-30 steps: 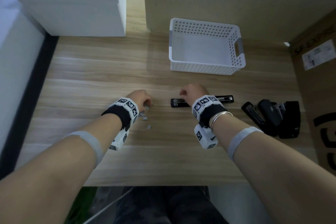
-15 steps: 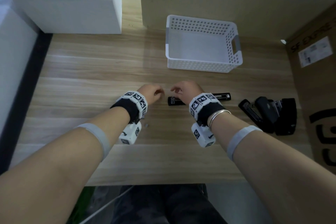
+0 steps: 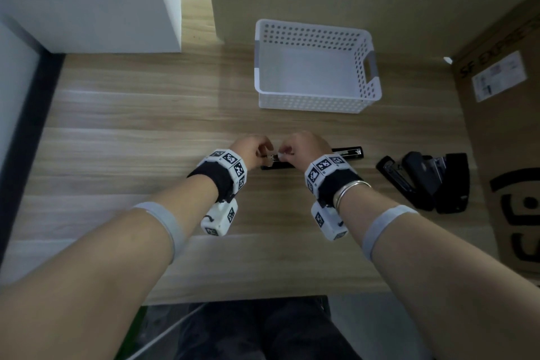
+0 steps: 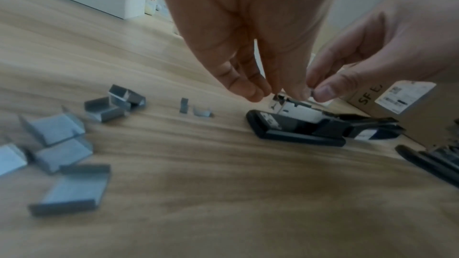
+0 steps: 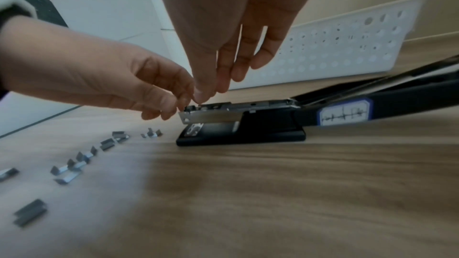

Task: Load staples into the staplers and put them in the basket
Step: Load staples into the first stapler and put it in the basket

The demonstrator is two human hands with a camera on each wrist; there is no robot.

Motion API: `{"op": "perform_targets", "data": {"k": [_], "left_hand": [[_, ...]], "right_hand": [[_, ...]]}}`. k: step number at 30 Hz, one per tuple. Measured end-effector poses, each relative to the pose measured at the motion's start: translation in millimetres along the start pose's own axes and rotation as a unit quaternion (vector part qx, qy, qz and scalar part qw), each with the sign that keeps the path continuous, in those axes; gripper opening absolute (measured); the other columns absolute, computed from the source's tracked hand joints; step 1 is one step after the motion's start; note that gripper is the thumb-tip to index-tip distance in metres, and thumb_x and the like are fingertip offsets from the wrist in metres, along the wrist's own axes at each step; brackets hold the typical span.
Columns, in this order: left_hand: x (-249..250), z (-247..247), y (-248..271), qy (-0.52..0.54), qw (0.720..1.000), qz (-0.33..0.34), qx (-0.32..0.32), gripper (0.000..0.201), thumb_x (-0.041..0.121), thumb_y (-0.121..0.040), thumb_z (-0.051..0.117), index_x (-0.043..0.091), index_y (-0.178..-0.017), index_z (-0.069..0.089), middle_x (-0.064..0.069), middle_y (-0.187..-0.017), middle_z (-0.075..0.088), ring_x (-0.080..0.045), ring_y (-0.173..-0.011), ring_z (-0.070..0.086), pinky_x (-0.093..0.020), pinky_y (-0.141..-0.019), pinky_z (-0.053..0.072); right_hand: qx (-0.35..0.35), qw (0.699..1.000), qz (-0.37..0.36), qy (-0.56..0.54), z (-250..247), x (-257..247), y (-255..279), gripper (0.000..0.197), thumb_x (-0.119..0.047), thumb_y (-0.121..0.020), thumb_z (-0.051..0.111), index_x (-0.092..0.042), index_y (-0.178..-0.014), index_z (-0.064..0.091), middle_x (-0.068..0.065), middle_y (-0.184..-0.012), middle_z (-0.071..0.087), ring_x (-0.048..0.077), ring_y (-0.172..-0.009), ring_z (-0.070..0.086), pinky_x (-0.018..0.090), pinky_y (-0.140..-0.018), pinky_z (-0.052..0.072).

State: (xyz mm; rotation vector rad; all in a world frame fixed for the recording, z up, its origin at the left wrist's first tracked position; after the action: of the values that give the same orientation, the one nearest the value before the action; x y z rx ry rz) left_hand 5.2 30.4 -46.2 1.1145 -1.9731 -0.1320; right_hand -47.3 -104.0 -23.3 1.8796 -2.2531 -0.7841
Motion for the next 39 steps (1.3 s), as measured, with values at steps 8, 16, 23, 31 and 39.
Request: {"op": "perform_targets", "data": {"k": [8,16,23,31,39], "left_hand": [[-1.7,5.7,-3.2,-0.05,0.999,0.016,0.011,0.029,0.014,-0.081,0.068,0.005,-0.108,0.064,-0.016,-0.11,0.067,-0.028,-0.099,0.063,-0.03,-0.083,0.047],[-2.2,8.0,-2.8,-0.035,0.999,0.014,0.022,0.028,0.014,-0.081,0.068,0.004,-0.107,0.064,-0.016,-0.109,0.067,-0.028,-0.098,0.063,-0.03,-0.082,0.047],[-3.2,12.8,-0.8,-0.053,0.998,0.022,0.038,0.025,0.015,-0.083,0.065,0.006,-0.105,0.063,-0.015,-0.111,0.064,-0.03,-0.098,0.061,-0.031,-0.082,0.046],[-40.4,-34.6,9.2,-0.067,0.996,-0.029,0.056,0.029,-0.005,-0.084,0.05,0.003,-0.11,0.062,-0.016,-0.117,0.064,-0.029,-0.106,0.06,-0.032,-0.09,0.046],[-83.3,-47.3,29.9,-0.116,0.989,-0.085,0.027,0.024,0.003,-0.083,0.059,0.007,-0.106,0.065,-0.014,-0.114,0.065,-0.028,-0.106,0.061,-0.032,-0.092,0.047]], "right_hand": [[-0.001,1.0,-0.013,0.016,8.7,0.1,-3.9,0.02,-0.033,-0.091,0.06,-0.025,-0.102,0.074,0.0,-0.097,0.073,0.021,-0.092,0.064,0.031,-0.077,0.052],[-0.001,1.0,-0.001,-0.011,10.5,-2.6,-13.3,0.018,-0.035,-0.087,0.064,-0.026,-0.097,0.076,0.0,-0.097,0.074,0.022,-0.104,0.059,0.04,-0.101,0.044],[0.016,0.999,0.037,0.021,4.9,-1.1,-11.8,0.019,-0.032,-0.085,0.068,-0.022,-0.1,0.074,0.001,-0.102,0.072,0.022,-0.103,0.061,0.034,-0.089,0.051],[0.025,0.997,0.062,0.043,-15.3,-0.1,-1.9,0.022,-0.022,-0.093,0.057,-0.024,-0.11,0.071,0.002,-0.116,0.068,0.023,-0.112,0.058,0.034,-0.095,0.047],[0.011,0.998,0.041,0.05,-6.7,-15.9,0.1,0.022,-0.028,-0.089,0.064,-0.024,-0.11,0.07,0.001,-0.115,0.067,0.023,-0.114,0.056,0.037,-0.098,0.046]]}}
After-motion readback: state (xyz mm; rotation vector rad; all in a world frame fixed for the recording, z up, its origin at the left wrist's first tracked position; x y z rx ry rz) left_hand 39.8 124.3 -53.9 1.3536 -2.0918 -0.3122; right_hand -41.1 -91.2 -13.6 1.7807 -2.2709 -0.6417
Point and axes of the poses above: each hand's wrist, its own y-axis away from the middle knuckle, its own z-axis out of the palm, x = y × z, the point moved 1 cm from there along -y, towards the middle knuckle
